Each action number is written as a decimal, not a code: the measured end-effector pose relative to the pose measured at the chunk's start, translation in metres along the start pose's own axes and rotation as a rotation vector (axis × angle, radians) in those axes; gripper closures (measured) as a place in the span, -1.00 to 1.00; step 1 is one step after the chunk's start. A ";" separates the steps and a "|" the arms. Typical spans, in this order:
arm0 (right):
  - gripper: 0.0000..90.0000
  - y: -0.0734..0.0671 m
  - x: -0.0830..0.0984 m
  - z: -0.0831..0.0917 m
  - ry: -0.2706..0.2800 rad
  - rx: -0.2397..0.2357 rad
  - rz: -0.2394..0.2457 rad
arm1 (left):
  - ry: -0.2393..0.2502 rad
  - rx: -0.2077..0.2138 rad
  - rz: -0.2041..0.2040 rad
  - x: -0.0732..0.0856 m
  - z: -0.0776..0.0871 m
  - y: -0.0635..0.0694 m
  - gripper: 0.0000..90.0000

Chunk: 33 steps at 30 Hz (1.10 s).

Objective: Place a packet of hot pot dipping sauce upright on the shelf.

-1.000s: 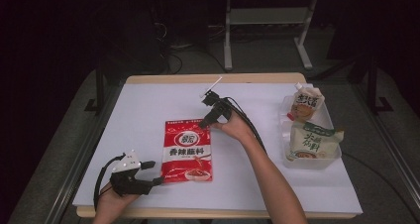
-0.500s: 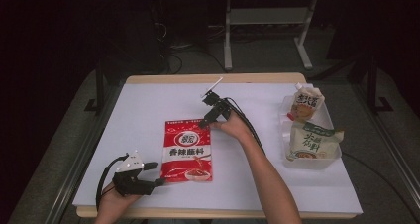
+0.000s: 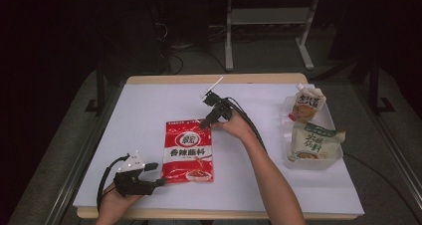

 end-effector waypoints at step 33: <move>0.30 0.002 0.002 -0.011 -0.036 -0.071 0.004 | -0.013 0.001 -0.004 0.001 -0.001 -0.002 -0.15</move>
Point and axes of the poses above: each handheld gripper's, and its own axes: z roughly backward along the jaws, x roughly out of its underside, y roughly to its right, the point moved 6 cm from there along -z, roughly forward along the jaws, and after that the axes turned 14 degrees about -y, right-handed, at the moved point
